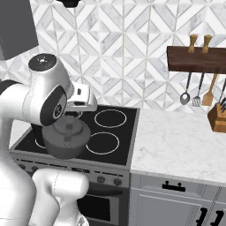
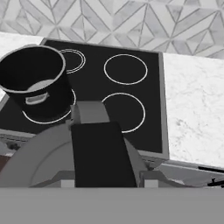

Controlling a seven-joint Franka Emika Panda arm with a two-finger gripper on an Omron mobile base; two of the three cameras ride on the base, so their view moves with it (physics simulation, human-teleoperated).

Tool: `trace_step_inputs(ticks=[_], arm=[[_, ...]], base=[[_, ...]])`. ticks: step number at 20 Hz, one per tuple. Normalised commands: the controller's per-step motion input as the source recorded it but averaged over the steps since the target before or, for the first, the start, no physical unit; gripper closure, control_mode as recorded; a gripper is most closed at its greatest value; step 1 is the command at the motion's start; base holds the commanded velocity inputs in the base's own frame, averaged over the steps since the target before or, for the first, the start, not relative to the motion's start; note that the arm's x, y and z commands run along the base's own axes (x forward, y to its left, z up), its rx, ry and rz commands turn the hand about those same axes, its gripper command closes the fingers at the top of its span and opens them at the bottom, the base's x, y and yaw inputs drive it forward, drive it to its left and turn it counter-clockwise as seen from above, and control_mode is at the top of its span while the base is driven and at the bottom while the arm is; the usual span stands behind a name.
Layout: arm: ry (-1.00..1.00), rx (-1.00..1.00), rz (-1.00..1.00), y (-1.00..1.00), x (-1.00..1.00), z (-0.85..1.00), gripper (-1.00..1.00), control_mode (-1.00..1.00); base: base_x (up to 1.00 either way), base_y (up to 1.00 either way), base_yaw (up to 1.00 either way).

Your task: Pick the kettle from the counter and place it on a stove burner. Then turn the burner on.

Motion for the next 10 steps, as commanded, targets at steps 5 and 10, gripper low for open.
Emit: trace_step_inputs(ticks=[5,10], arm=[[0.20,-0.01,-0.11,-0.42,0.71,-0.07,1.00,-1.00],[0.31,-0.03,-0.10,-0.21,0.97,-0.42,1.00,-1.00]], base=[[0.00,0.00,0.00],[0.00,0.00,0.00]])
